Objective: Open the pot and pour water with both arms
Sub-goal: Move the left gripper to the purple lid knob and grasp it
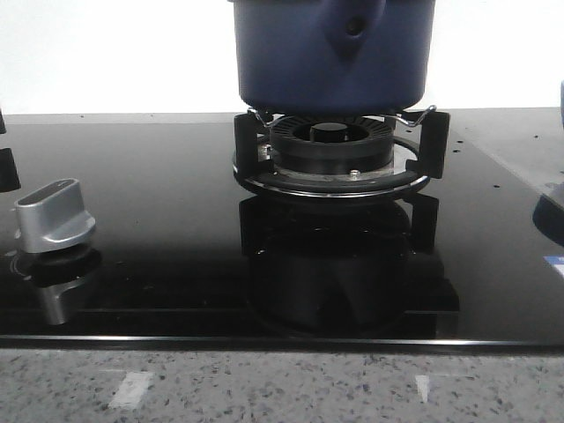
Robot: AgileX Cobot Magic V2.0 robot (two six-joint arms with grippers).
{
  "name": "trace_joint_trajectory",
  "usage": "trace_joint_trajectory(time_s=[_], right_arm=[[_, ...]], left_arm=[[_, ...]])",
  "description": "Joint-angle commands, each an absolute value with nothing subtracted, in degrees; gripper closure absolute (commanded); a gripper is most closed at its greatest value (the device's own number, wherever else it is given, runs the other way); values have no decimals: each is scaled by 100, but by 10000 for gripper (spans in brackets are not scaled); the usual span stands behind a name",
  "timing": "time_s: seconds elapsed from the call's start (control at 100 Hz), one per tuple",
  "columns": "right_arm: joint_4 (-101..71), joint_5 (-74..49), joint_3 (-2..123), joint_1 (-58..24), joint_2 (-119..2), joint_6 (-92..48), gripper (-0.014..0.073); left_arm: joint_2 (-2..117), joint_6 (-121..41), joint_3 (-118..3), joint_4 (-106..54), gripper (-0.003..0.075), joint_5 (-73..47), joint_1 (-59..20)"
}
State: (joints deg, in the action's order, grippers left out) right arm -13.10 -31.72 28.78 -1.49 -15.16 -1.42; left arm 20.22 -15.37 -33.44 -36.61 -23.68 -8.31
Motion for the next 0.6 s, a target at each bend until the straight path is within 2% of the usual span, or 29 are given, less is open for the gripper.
trace_joint_trajectory(time_s=[0.0,0.1,0.17,0.22,0.34,0.39,0.49,0.59], right_arm=[[-1272,-2850,3172,-366,-1721,-384,639],[-1272,-2861,3185,-567,-1785,-609,634],[-1272,-2861,3185,-654,-1808,-606,578],[-1272,-2861,3185,-671,-1808,-606,498],[-1272,-2849,3185,-676,-1808,-606,221],[-1272,-2836,3185,-676,-1808,-606,156],[-1272,-2823,3185,-676,-1808,-606,138],[-1272,-2823,3185,-676,-1808,-606,138]], left_arm=[[2404,-1863,-3687,-3760,739,-2247,-1170],[2764,-2303,-3829,-4083,732,-2230,-1596],[3021,-2750,-3932,-4410,687,-2127,-1897],[3204,-2993,-4006,-4585,641,-2025,-2101],[3750,-3426,-4225,-4787,526,-1885,-2562],[3995,-3523,-4347,-4801,494,-1824,-2777],[4541,-3775,-4636,-4810,444,-1707,-3166],[5151,-4005,-4997,-4810,353,-1568,-3522]])
